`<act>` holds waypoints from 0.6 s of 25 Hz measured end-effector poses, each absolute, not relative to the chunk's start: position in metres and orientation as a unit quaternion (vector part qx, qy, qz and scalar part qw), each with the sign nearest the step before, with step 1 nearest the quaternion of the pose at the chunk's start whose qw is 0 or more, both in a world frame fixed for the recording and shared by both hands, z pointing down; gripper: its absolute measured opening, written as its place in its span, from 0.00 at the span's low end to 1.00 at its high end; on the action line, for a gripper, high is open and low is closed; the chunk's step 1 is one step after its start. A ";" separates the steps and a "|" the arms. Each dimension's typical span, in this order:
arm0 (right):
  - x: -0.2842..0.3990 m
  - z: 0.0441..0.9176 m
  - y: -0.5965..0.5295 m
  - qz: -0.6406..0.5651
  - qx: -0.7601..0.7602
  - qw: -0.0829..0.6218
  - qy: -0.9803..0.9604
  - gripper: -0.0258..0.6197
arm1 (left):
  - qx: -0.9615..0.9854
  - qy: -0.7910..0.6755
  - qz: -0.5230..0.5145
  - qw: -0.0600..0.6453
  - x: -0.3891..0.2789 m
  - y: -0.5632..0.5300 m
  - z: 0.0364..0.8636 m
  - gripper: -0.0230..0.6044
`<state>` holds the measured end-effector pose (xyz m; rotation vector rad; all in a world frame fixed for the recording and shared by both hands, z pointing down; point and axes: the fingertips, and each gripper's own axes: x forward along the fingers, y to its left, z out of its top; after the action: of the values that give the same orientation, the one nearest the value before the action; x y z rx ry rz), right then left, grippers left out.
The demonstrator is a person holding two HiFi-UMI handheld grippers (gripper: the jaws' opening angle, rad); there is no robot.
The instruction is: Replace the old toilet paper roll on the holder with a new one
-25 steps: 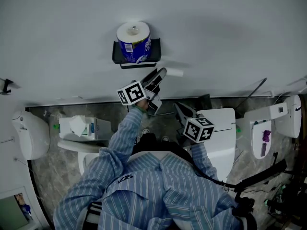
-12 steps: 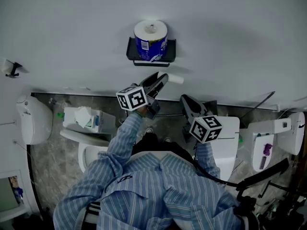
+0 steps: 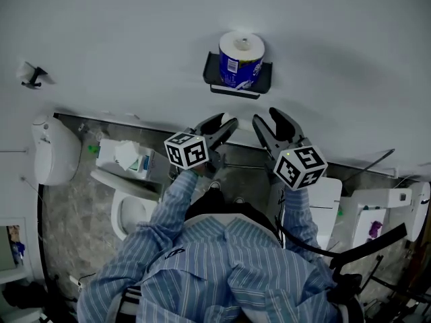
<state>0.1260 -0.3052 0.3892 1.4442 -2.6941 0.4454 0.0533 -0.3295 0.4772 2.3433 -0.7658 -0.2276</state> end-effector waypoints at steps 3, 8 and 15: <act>0.114 0.369 -0.319 0.117 0.469 0.022 -0.875 0.43 | 0.894 -0.302 -0.085 0.321 0.043 -0.325 0.478 0.34; 0.098 0.337 -0.338 0.075 0.477 0.020 -0.875 0.48 | 0.894 -0.312 -0.083 0.312 0.029 -0.319 0.478 0.34; 0.083 0.310 -0.366 0.062 0.506 0.023 -0.860 0.61 | 0.891 -0.329 -0.083 0.302 0.009 -0.319 0.477 0.34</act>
<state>0.0833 -0.3662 0.3103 1.5652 -2.6634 0.1934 0.0094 -0.3186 0.4769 2.3629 -0.8719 -0.2194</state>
